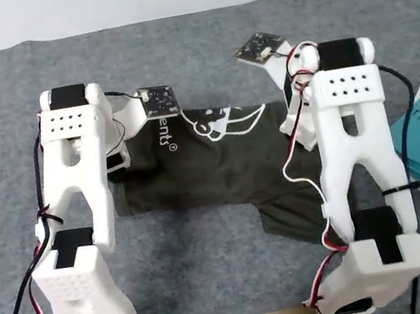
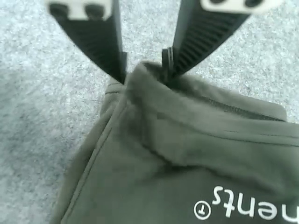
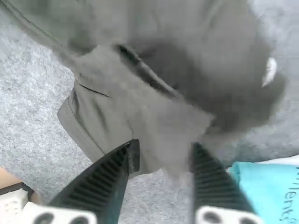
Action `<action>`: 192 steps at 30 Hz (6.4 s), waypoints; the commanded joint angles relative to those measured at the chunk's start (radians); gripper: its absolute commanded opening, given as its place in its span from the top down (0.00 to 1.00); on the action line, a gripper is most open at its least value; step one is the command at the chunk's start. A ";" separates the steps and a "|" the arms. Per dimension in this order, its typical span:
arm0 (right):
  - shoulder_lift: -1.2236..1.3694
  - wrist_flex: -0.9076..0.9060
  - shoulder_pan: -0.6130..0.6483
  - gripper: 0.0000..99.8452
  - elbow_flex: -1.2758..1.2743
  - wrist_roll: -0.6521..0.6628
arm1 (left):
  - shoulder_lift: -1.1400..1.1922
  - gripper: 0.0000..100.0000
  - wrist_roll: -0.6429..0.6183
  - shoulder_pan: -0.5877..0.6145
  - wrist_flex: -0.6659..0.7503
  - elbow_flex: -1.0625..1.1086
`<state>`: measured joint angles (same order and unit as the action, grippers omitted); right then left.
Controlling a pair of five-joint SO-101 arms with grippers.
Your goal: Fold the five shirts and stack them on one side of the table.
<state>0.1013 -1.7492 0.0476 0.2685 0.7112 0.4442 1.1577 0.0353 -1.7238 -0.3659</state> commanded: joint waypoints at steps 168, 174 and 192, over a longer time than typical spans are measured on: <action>-0.222 0.090 -0.308 0.97 -0.736 0.247 | -0.649 1.00 -0.842 0.196 0.071 0.366; -0.245 0.081 -0.305 0.83 -0.732 0.215 | -0.726 1.00 -0.839 0.193 0.071 0.372; -0.562 0.128 -0.150 0.77 -0.740 -0.023 | -0.749 1.00 -0.895 0.241 0.078 0.371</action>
<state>-0.4204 -1.7077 -0.1074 -0.4741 0.7465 -0.2693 0.2938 0.2793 -1.6671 0.0115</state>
